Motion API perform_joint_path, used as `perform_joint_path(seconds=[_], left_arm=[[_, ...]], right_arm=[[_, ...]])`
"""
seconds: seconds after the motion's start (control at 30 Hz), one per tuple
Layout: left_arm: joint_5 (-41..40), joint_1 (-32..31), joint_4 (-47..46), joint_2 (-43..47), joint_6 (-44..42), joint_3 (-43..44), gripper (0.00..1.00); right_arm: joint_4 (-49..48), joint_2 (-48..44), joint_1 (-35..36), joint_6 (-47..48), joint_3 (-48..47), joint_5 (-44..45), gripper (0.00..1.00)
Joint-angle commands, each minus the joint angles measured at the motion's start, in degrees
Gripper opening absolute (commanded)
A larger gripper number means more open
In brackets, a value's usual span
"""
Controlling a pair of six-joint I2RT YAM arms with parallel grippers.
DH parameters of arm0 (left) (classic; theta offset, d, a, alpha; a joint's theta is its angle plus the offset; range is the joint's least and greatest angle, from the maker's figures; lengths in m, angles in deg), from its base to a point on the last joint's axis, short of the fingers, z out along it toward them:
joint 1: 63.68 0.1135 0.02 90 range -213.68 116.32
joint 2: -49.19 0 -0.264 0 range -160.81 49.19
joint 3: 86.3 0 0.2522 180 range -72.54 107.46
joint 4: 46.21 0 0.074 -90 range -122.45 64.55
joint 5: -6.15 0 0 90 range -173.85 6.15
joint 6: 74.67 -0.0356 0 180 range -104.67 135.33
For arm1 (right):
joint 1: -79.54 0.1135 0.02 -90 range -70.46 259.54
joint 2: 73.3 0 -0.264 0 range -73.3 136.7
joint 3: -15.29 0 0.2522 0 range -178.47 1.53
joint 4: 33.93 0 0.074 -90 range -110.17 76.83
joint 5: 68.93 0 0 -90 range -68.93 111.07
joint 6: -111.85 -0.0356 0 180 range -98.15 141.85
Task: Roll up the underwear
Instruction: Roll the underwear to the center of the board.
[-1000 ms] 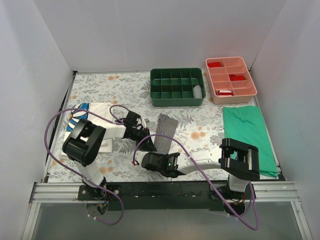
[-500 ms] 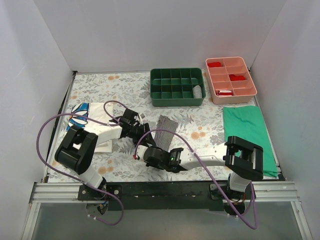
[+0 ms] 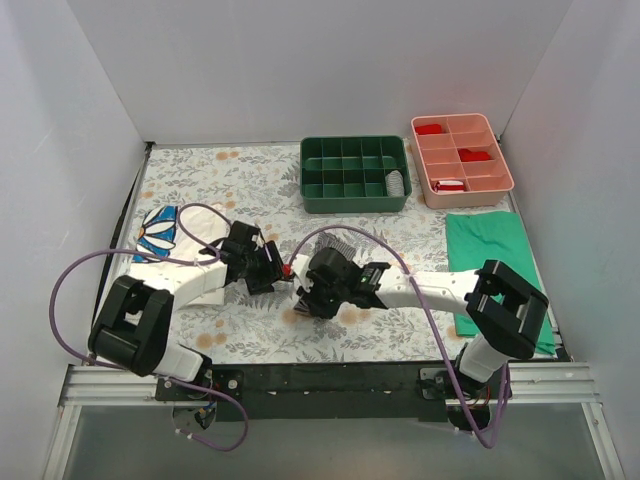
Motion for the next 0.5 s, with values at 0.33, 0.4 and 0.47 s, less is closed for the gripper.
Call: perform_joint_path(seconds=[0.33, 0.4, 0.47], left_arm=[[0.9, 0.3, -3.5, 12.1, 2.6, -9.0, 0.59], [0.9, 0.2, -3.5, 13.6, 2.9, -9.3, 0.59], [0.1, 0.3, -3.2, 15.5, 2.9, -9.9, 0.59]], right_arm=[[0.1, 7.1, -11.2, 1.8, -7.2, -31.5, 0.17], [-0.1, 9.1, -11.9, 1.6, -7.5, -33.6, 0.17], [-2.6, 9.8, -12.6, 0.2, -6.8, -36.0, 0.17]])
